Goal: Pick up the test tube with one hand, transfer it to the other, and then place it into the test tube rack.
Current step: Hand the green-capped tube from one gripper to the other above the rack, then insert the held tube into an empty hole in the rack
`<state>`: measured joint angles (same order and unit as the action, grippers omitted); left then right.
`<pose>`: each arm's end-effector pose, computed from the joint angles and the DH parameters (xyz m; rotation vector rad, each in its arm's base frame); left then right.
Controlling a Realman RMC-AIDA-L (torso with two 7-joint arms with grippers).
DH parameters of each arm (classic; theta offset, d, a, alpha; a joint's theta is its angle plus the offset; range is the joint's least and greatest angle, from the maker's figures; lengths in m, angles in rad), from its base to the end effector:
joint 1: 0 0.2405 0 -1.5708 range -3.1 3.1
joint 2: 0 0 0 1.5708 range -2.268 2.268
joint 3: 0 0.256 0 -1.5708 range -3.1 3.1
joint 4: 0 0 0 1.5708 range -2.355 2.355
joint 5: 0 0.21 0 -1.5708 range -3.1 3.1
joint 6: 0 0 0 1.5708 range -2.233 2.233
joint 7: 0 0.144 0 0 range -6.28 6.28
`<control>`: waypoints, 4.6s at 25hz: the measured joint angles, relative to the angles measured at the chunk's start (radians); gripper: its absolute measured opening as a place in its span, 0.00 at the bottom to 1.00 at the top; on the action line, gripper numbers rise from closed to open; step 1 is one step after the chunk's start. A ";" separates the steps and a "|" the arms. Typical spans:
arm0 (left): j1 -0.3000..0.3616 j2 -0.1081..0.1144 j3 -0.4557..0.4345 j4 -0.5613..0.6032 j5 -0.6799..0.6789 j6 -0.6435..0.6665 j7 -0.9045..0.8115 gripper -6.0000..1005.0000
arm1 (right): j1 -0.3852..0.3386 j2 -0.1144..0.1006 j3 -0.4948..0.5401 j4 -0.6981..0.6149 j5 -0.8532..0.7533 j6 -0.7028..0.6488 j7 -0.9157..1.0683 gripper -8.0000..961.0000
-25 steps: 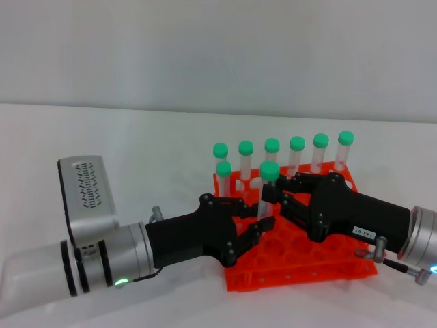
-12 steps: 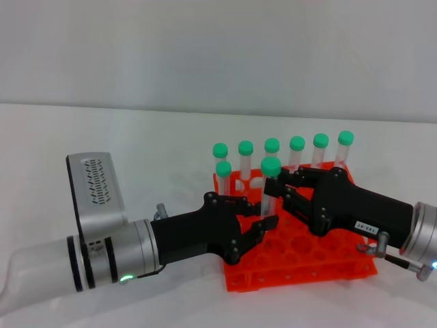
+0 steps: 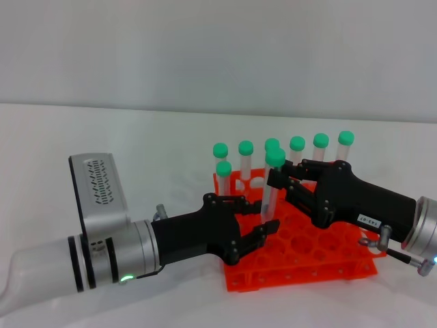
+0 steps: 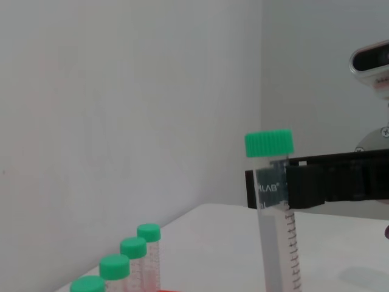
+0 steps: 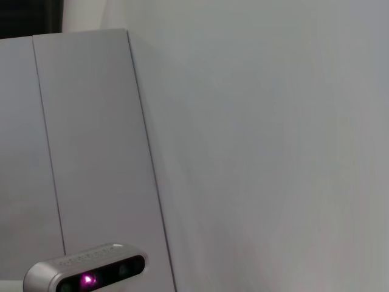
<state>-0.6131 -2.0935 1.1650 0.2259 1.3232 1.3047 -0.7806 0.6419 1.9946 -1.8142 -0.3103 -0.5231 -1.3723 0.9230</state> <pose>-0.2335 0.3289 -0.0810 -2.6166 -0.2728 -0.8506 0.1880 0.3486 -0.0467 -2.5388 0.3618 1.2182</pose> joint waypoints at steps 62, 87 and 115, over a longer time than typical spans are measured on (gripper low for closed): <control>0.375 0.006 -0.009 -0.250 -1.036 0.179 0.307 0.76 | 0.086 0.033 -0.018 -0.119 0.001 0.436 -0.116 0.27; 0.371 0.005 -0.010 -0.255 -1.042 0.179 0.302 0.76 | 0.069 0.033 -0.094 -0.170 0.076 0.489 -0.107 0.29; 0.366 0.007 -0.007 -0.255 -1.036 0.166 0.302 0.76 | 0.066 0.033 -0.222 -0.165 0.172 0.576 -0.129 0.31</control>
<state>-0.2472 -2.0864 1.1582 -0.0291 0.2868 1.4710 -0.4786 0.7077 2.0279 -2.0363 -0.4749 -0.3512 -0.7968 0.7940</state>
